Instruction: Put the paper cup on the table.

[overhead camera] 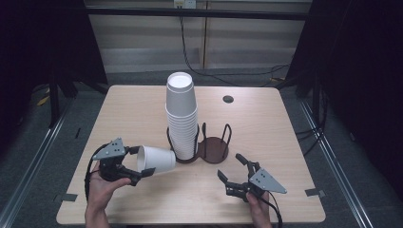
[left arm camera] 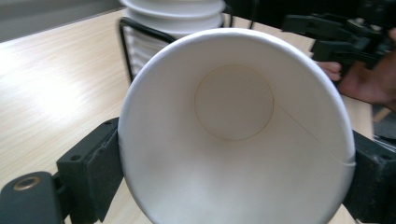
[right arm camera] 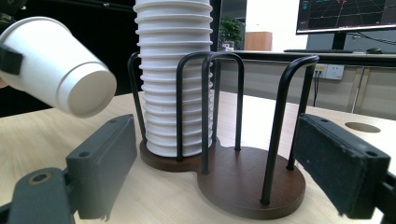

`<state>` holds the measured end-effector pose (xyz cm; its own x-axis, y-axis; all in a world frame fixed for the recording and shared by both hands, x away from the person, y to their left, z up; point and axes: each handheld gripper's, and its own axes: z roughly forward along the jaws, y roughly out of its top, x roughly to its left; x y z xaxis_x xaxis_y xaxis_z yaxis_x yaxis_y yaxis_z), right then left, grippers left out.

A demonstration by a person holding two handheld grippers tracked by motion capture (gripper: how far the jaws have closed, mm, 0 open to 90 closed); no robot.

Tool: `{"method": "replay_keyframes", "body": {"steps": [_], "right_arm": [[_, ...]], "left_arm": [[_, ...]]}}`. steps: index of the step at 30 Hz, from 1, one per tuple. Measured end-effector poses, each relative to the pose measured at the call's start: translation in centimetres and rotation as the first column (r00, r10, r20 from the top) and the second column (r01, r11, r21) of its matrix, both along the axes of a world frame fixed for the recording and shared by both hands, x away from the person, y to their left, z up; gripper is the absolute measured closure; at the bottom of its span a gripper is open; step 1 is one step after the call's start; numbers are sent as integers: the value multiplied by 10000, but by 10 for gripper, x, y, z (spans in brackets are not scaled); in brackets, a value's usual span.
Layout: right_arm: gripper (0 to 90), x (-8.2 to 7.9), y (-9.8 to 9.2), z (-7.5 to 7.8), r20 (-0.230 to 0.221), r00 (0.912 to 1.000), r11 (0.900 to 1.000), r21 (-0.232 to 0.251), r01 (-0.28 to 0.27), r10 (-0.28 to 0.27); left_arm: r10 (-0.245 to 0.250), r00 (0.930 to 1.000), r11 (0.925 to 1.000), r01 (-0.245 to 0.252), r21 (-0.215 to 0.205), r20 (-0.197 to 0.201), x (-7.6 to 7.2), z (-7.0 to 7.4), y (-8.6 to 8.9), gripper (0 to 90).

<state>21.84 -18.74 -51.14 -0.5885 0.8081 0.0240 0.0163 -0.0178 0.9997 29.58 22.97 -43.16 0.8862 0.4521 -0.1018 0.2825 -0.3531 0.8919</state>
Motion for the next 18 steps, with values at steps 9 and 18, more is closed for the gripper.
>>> {"method": "replay_keyframes", "body": {"steps": [9, 18], "right_arm": [[129, 0, 0, 0, 13, 10000, 10000, 7, -17, 17], [129, 0, 0, 0, 40, 9998, 9998, 26, -172, 172]], "left_arm": [[527, 9986, 9958, -519, 758, -84, 10, 13, 8, 97], [916, 9958, 9839, -903, 1544, -12, 19, 27, 11, 96]]}}
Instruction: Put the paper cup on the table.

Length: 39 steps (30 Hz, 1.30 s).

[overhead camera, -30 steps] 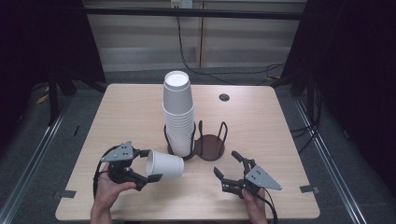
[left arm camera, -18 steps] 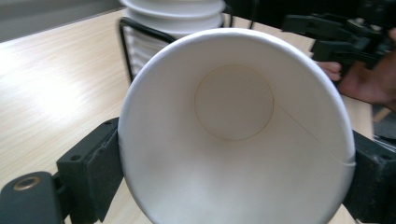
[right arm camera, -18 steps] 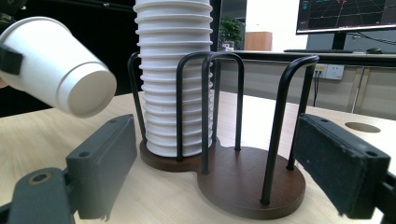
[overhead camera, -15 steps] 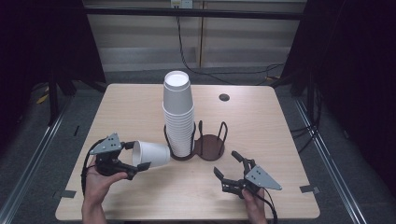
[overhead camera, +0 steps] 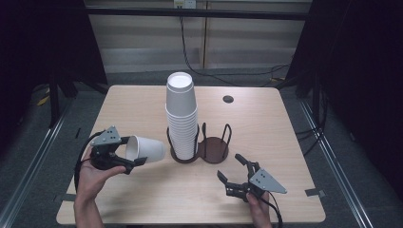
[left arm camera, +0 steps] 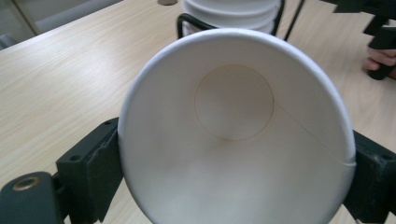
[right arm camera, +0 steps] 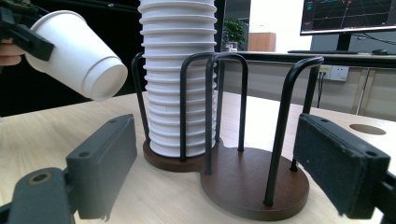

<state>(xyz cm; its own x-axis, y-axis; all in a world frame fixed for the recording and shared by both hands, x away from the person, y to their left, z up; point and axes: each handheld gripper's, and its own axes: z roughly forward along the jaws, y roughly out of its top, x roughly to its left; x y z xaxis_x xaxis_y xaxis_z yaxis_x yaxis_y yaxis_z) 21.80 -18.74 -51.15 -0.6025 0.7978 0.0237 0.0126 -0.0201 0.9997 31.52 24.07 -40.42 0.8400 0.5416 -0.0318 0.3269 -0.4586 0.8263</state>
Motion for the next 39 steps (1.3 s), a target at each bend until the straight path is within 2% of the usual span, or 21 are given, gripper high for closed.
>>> {"method": "replay_keyframes", "body": {"steps": [1, 4, 8, 11, 12, 14, 15, 18, 19, 22, 24, 26, 28, 30, 35, 37, 38, 39], "right_arm": [[129, 0, 0, 0, 13, 10000, 10000, -1, 4, -4], [129, 0, 0, 0, -7, 10000, 10000, 2, 4, -4], [129, 0, 0, 0, -2, 10000, 10000, -7, 13, -13], [129, 0, 0, 0, 0, 10000, 10000, -10, 7, -7], [129, 0, 0, 0, 4, 10000, 10000, -8, -11, 11], [129, 0, 0, 0, 2, 10000, 10000, 6, -17, 17], [129, 0, 0, 0, 30, 10000, 10000, 5, -24, 24], [129, 0, 0, 0, 21, 10000, 10000, 7, -33, 33], [129, 0, 0, 0, 27, 10000, 10000, 7, -29, 29], [128, 0, 0, 0, 16, 10000, 10000, 8, -37, 37], [128, 0, 0, 0, -3, 10000, 10000, 6, -29, 29], [128, 0, 0, 0, 2, 10000, 10000, 0, -21, 21], [129, 0, 0, 0, 3, 10000, 10000, -3, -24, 24], [128, 0, 0, 0, -7, 10000, 10000, -14, -25, 25], [128, 0, 0, 0, 1, 10000, 10000, 0, -21, 21], [129, 0, 0, 0, 0, 10000, 10000, 0, -18, 18], [129, 0, 0, 0, 1, 10000, 10000, -1, -17, 17], [129, 0, 0, 0, -1, 10000, 10000, 1, -17, 17]], "left_arm": [[78, 9999, 10000, -78, -9, -133, 2, 0, 0, 96], [209, 9993, 9988, -196, 438, -295, 8, 3, -2, 96], [235, 9986, 9974, -201, 692, -474, 17, 6, -3, 96], [656, 9963, 9920, -590, 1119, -560, 21, 10, -5, 96], [758, 9963, 9913, -710, 1112, -399, 22, 11, -5, 96], [651, 9965, 9938, -600, 941, -516, 25, 13, -6, 97], [627, 9966, 9926, -566, 1074, -539, 27, 14, -7, 97], [759, 9945, 9807, -615, 1856, -716, 35, 16, -11, 97], [798, 9936, 9778, -625, 2002, -794, 38, 16, -12, 96], [549, 9909, 9726, -251, 2311, -1232, 48, 15, -16, 96], [625, 9880, 9608, -214, 2763, -1410, 55, 15, -18, 95], [749, 9827, 9555, -221, 2940, -1696, 61, 15, -18, 93], [617, 9813, 9418, 33, 3361, -1826, 65, 16, -19, 92], [701, 9766, 9377, 50, 3475, -2032, 68, 15, -21, 91], [838, 9729, 9135, 115, 4066, -2157, 76, 11, -25, 89], [833, 9669, 9059, 274, 4225, -2412, 79, 8, -27, 87], [827, 9654, 8949, 373, 4447, -2473, 80, 7, -28, 85], [933, 9641, 8941, 287, 4469, -2486, 80, 6, -29, 85]]}}
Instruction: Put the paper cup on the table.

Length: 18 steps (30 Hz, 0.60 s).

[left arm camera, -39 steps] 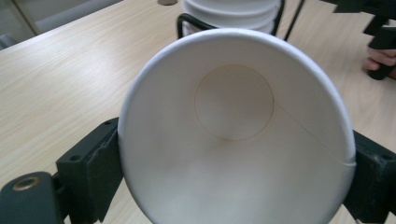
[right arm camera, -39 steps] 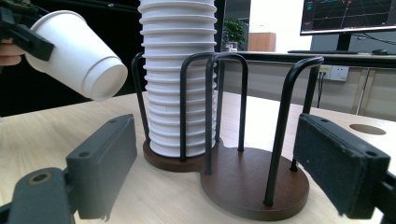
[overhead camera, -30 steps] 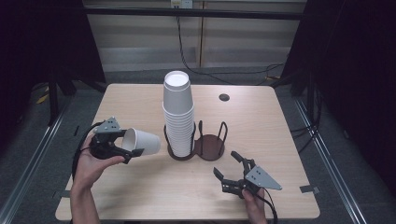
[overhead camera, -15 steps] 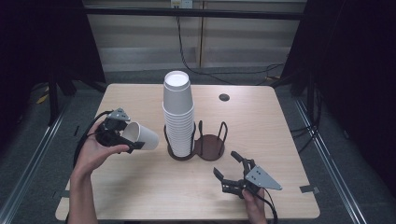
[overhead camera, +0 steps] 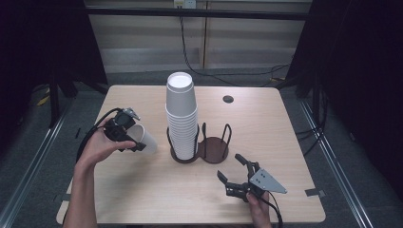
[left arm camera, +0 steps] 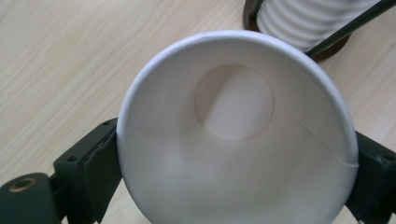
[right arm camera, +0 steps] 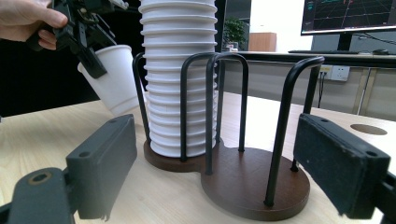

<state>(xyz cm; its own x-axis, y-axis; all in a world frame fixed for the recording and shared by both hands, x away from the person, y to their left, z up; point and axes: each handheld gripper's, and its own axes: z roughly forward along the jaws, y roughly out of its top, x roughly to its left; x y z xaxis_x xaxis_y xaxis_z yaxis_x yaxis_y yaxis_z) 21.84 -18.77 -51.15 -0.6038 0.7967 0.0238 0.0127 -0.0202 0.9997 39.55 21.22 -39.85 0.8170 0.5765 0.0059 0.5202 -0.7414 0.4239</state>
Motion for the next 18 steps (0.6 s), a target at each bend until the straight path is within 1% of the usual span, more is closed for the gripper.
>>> {"method": "replay_keyframes", "body": {"steps": [1, 3, 4, 6, 8, 9, 12, 14, 15, 17, 18], "right_arm": [[128, 0, 0, 0, 2, 10000, 10000, -3, -4, 4], [129, 0, 0, 0, -12, 10000, 10000, -11, 0, 0], [128, 0, 0, 0, -11, 10000, 10000, -14, -3, 3], [129, 0, 0, 0, -23, 10000, 10000, -11, -7, 7], [129, 0, 0, 0, -9, 10000, 10000, -13, 4, -4], [129, 0, 0, 0, -10, 10000, 10000, -10, 9, -9], [128, 0, 0, 0, -12, 10000, 10000, -7, 12, -12], [129, 0, 0, 0, -14, 10000, 10000, -6, 10, -10], [129, 0, 0, 0, -13, 10000, 10000, -7, 10, -10], [129, 0, 0, 0, -11, 10000, 10000, 10, 3, -3], [128, 0, 0, 0, -9, 10000, 10000, 6, 2, -2]], "left_arm": [[-16, 10000, 9999, 15, 105, 51, 2, 0, 0, 85], [-11, 9999, 9999, 12, 100, -116, 4, -2, 0, 83], [-97, 9999, 9996, 99, 261, -100, 6, -2, 0, 82], [-21, 9995, 9992, 33, 398, -322, 8, -4, -1, 77], [16, 9998, 9985, -6, 546, -198, 9, -6, -3, 74], [169, 9995, 9988, -157, 459, -260, 10, -8, -4, 72], [-54, 9989, 9958, 96, 913, -471, 13, -11, -8, 68], [-73, 9991, 9943, 115, 1057, -406, 14, -14, -11, 65], [-12, 9992, 9946, 52, 1032, -391, 14, -15, -12, 59], [-113, 9994, 9947, 147, 1020, -340, 16, -15, -14, 58], [-145, 9993, 9939, 181, 1092, -330, 16, -15, -16, 57]]}}
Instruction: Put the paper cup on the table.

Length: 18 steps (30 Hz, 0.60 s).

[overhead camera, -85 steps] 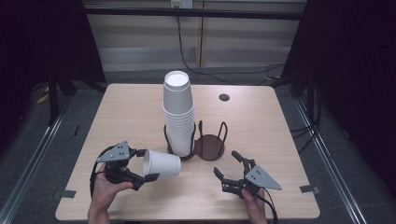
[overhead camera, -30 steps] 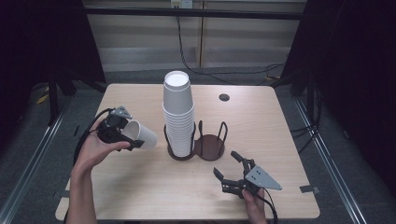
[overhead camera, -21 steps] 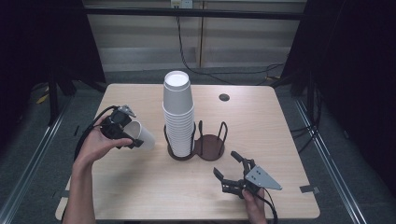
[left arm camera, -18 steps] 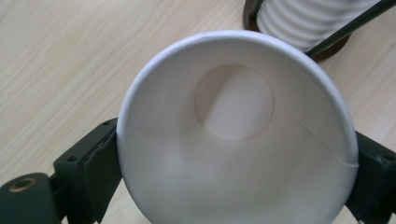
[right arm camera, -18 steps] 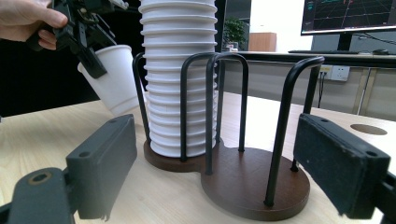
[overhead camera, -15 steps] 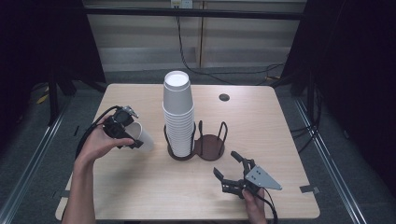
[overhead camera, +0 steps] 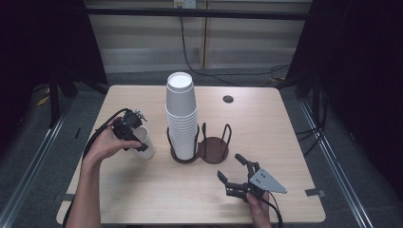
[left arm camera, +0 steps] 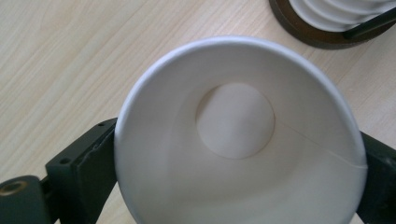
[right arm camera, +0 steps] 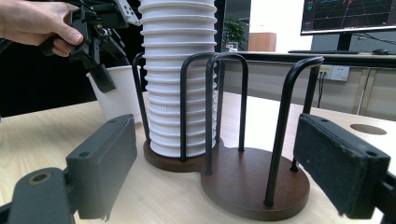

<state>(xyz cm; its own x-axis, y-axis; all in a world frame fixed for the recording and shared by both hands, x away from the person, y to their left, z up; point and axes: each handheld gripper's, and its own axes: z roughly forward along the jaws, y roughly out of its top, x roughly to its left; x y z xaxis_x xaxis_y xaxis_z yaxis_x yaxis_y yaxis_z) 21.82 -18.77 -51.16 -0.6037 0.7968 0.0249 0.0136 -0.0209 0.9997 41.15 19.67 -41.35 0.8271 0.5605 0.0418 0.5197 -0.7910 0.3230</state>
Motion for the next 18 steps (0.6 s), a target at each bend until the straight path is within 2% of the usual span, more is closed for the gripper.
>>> {"method": "replay_keyframes", "body": {"steps": [5, 7, 11, 13, 16, 18], "right_arm": [[129, 0, 0, 0, -3, 10000, 10000, -15, 6, -6], [129, 0, 0, 0, -3, 10000, 10000, -8, 8, -8], [128, 0, 0, 0, 0, 10000, 10000, 6, -2, 2], [129, 0, 0, 0, 12, 10000, 10000, 0, 0, 0], [129, 0, 0, 0, 6, 10000, 10000, 1, 3, -3], [129, 0, 0, 0, -15, 10000, 10000, 8, 13, -13]], "left_arm": [[0, 9999, 10000, -1, 55, 101, 1, -3, -6, 46], [-64, 10000, 9999, 64, 159, 6, 1, -6, -9, 39], [-146, 9998, 9988, 140, 473, 116, 1, -9, -11, 31], [-110, 9997, 9992, 101, 384, 216, 0, -10, -10, 29], [53, 9999, 9999, -55, 126, 143, -1, -13, -8, 26], [110, 9998, 9998, -113, 152, 135, -1, -16, -7, 25]]}}
